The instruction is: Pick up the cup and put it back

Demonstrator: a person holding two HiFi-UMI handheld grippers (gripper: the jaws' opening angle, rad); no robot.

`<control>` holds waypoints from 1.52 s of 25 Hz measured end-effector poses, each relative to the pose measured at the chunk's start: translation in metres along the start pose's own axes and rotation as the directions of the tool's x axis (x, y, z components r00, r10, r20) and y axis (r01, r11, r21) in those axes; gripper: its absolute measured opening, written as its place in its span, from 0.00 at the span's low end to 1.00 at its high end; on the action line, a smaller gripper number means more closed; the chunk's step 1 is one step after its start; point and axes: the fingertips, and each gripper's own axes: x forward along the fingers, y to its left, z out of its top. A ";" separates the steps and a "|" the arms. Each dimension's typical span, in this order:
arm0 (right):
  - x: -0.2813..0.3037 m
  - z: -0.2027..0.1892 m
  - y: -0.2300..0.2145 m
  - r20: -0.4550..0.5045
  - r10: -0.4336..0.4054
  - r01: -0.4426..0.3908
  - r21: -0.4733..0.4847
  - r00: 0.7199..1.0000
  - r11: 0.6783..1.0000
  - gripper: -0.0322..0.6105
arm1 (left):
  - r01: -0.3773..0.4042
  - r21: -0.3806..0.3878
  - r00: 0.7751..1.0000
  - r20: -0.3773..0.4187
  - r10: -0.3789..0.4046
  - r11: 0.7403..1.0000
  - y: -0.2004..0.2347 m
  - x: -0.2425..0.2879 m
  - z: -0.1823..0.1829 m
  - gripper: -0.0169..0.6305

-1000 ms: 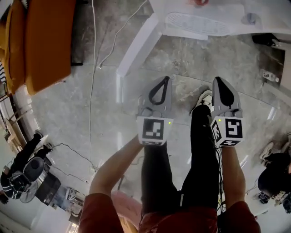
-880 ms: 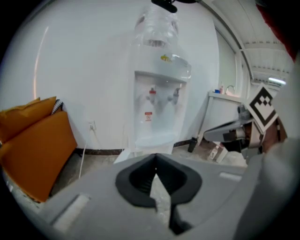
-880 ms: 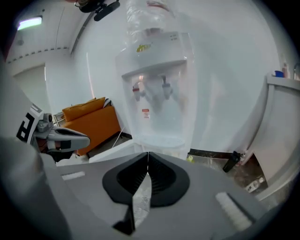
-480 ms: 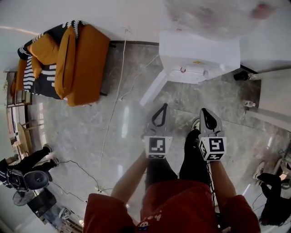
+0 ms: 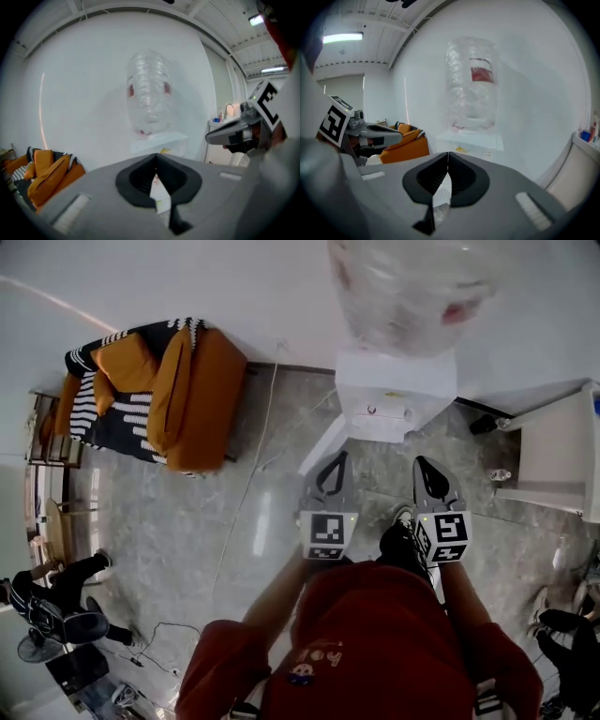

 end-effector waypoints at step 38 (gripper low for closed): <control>-0.053 0.064 -0.004 0.113 -0.077 0.078 -0.001 0.991 0.997 0.05 | -0.011 -0.024 0.993 0.119 0.014 1.000 0.008 -0.048 0.060 0.03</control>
